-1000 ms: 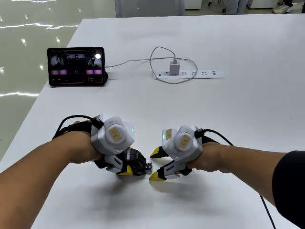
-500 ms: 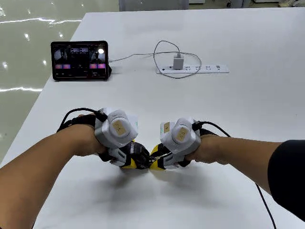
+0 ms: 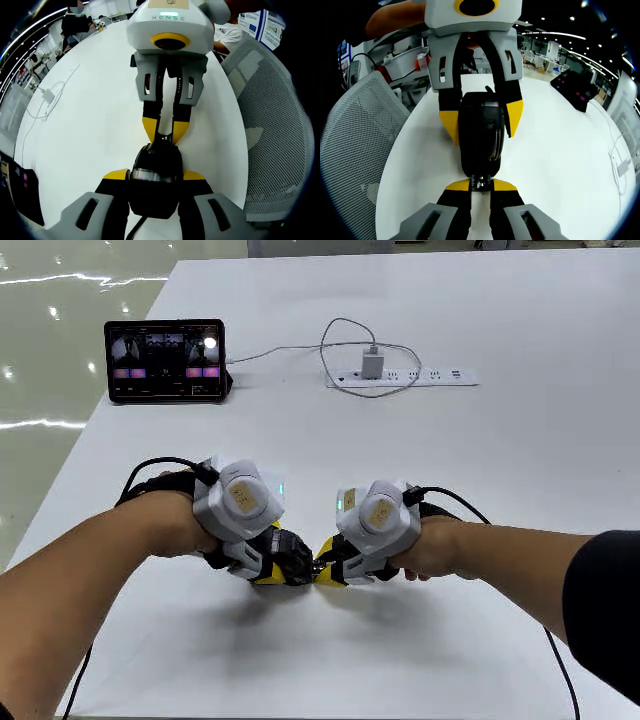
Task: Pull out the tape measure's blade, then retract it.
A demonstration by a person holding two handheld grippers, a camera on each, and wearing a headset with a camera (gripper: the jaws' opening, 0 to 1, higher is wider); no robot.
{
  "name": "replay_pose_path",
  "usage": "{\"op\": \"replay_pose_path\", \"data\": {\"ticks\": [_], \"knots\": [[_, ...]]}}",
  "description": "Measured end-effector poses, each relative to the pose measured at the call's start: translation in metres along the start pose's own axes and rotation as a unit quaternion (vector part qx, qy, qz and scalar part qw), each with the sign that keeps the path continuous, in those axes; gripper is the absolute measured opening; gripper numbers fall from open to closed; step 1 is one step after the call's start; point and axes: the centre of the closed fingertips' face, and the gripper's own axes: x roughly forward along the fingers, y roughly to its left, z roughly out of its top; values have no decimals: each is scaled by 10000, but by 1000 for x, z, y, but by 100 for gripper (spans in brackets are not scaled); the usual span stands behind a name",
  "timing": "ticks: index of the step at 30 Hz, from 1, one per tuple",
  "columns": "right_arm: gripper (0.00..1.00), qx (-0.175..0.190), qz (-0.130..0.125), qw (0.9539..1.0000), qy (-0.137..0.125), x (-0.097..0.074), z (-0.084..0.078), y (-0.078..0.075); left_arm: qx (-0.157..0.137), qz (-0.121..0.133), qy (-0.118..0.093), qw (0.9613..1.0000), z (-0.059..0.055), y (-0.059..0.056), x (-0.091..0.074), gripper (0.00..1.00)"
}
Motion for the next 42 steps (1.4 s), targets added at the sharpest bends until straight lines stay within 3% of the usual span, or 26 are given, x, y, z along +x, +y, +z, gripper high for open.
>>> {"op": "replay_pose_path", "data": {"ticks": [6, 42], "knots": [[9, 129, -4, 9999, -86, -3, -2, 1, -14, 21, -17, 10000, 0, 0, 0, 32], [10, 217, -26, 9997, 69, -24, -26, -1, -112, 53, -51, 9999, 1, 0, 0, 32]]}}
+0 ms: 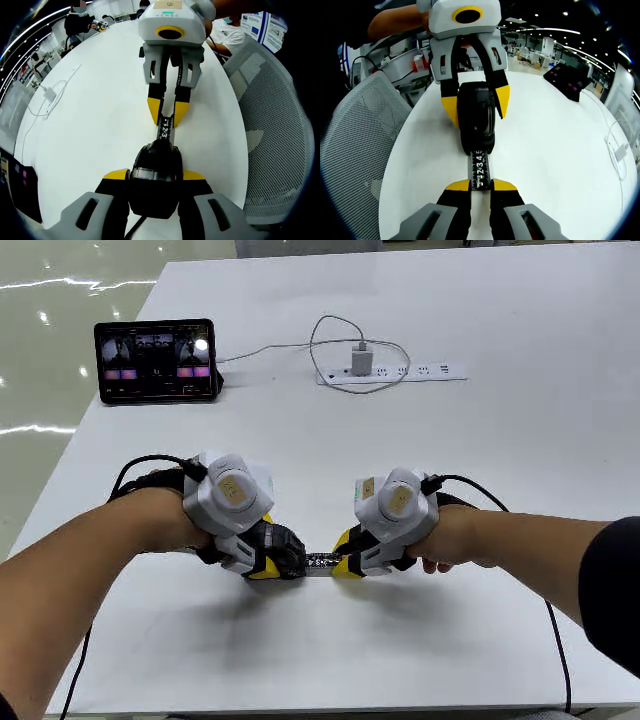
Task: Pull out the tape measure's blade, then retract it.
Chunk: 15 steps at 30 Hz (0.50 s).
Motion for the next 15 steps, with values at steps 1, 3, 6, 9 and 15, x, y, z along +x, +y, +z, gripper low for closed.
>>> {"op": "replay_pose_path", "data": {"ticks": [1, 3, 6, 9, 15], "knots": [[10, -3, -3, 10000, 5, -1, -1, 0, 3, -1, 1, 10000, 0, 0, 0, 32], [10, 16, -1, 10000, 16, -2, -2, 0, 10, 0, 8, 10000, 0, 0, 0, 32], [10, 13, -2, 10000, 39, -3, -4, 0, 8, 4, 11, 10000, 0, 0, 0, 32], [10, 29, -10, 10000, 41, -5, -6, 0, 6, 9, 7, 10000, 0, 0, 0, 32], [10, 48, -28, 10000, 63, -8, -11, -1, -3, 7, 6, 10000, 0, 0, 0, 32]]}}
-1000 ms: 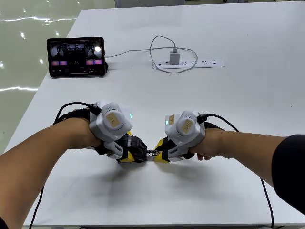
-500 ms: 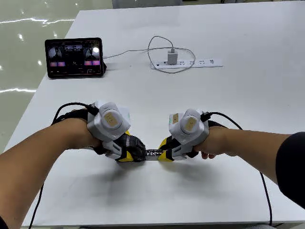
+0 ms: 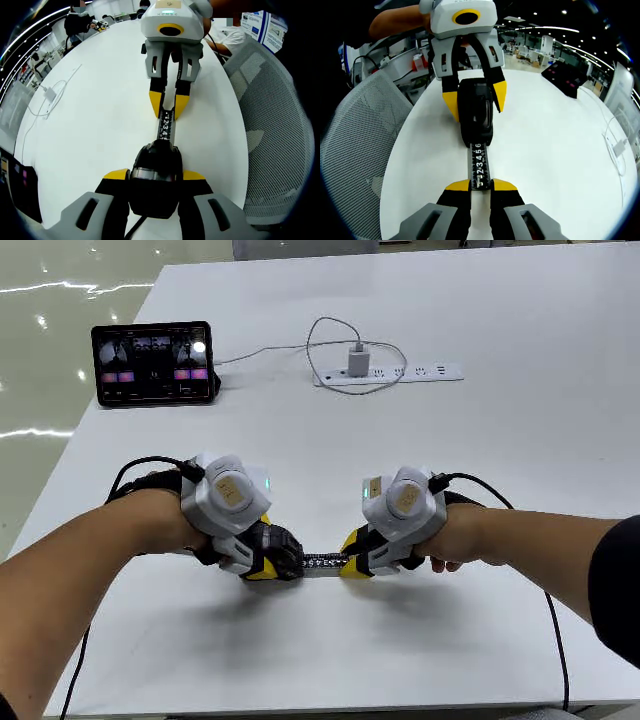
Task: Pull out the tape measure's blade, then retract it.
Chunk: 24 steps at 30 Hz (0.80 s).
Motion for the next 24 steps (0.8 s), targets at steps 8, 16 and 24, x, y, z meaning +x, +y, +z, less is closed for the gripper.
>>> {"op": "replay_pose_path", "data": {"ticks": [8, 16, 24], "knots": [[10, -51, -9, 10000, 39, -4, -6, 1, -9, 15, -10, 10000, 0, 0, 0, 32], [10, -41, -4, 10000, 79, -9, -11, 0, -16, 13, -10, 10000, 0, 1, 1, 32], [10, -9, 0, 9999, 109, -15, -16, 0, -27, 24, -23, 10000, 0, 1, 1, 32]]}}
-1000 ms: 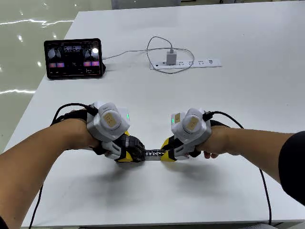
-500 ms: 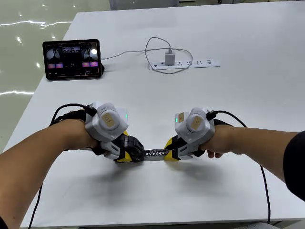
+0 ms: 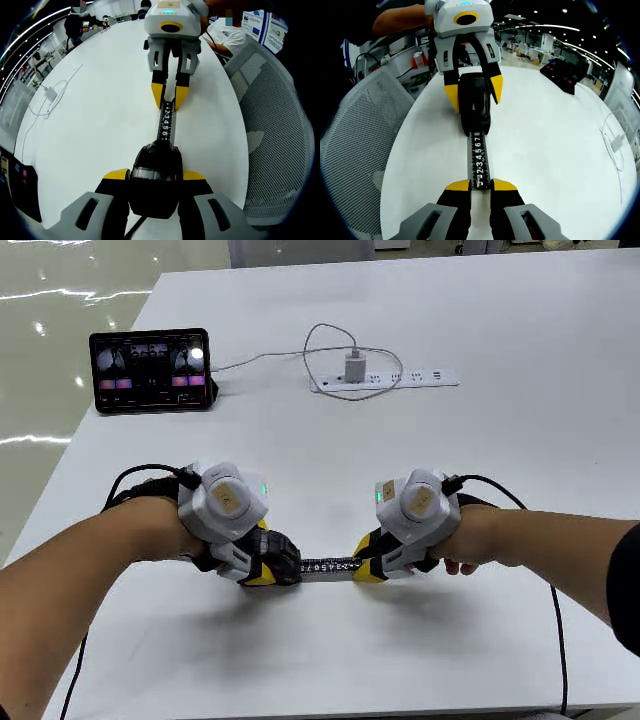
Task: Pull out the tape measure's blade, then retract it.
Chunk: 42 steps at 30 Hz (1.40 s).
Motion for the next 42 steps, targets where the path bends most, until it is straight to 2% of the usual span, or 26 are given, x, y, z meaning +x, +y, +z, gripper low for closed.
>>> {"op": "replay_pose_path", "data": {"ticks": [9, 42], "knots": [[10, -58, -14, 10000, 56, -7, -7, -1, -6, -3, 0, 10000, 0, 0, 0, 32], [10, 88, -61, 9999, 109, -22, -25, -4, -21, 19, -3, 10000, 0, 0, 0, 32]]}}
